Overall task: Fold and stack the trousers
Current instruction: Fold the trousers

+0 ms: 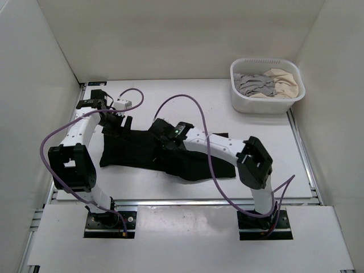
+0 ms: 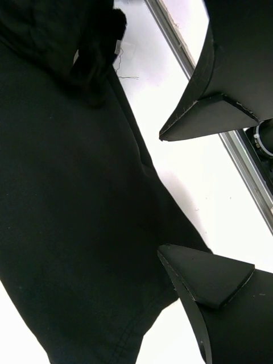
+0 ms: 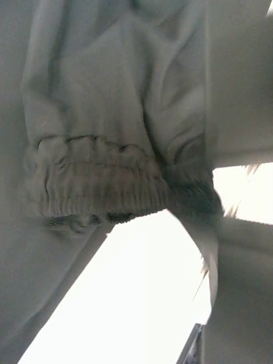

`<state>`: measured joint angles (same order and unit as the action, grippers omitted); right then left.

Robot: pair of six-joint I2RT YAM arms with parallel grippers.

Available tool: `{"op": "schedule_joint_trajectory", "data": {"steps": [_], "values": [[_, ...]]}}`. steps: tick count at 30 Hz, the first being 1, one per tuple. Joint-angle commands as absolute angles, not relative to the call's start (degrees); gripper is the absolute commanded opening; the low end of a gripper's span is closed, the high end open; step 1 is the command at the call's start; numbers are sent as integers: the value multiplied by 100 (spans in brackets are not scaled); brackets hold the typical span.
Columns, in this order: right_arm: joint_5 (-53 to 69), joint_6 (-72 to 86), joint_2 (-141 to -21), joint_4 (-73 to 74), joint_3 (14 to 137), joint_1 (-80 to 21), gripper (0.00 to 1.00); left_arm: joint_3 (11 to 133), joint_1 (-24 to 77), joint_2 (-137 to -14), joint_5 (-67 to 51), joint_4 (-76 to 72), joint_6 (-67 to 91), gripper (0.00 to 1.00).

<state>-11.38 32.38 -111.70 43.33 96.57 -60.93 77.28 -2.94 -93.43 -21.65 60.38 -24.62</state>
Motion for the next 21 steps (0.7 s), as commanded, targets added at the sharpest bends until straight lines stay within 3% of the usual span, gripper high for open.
{"op": "schedule_joint_trajectory", "data": {"steps": [1,4,7,8,10,12,16,21], "values": [[-493,2989,-11636,4411,9939,-6100,46,7743,-316,-9404,-2188,6003,-2549,85],[-492,2856,-11760,4596,10204,-6100,65,7908,-316,-9544,-2548,6142,-2602,88],[-948,2961,-11112,4404,9802,-6100,76,8225,-211,-9606,-3215,6258,-2803,100],[-1045,3032,-10631,4168,9382,-6100,87,8305,-211,-9667,-3339,6336,-2804,100],[-1571,3347,-9858,4009,8967,-6030,96,8446,25,-9720,-3585,6416,-2856,100],[-1853,3602,-9345,3815,8264,-5934,99,8508,210,-9721,-3700,6416,-2856,100],[-1951,4507,-8247,3885,6929,-4907,97,8228,772,-9721,-3490,5995,-2822,100],[-1635,4220,-8007,3833,5890,-3379,95,7841,1441,-10063,-3129,5555,-2541,100]]}}
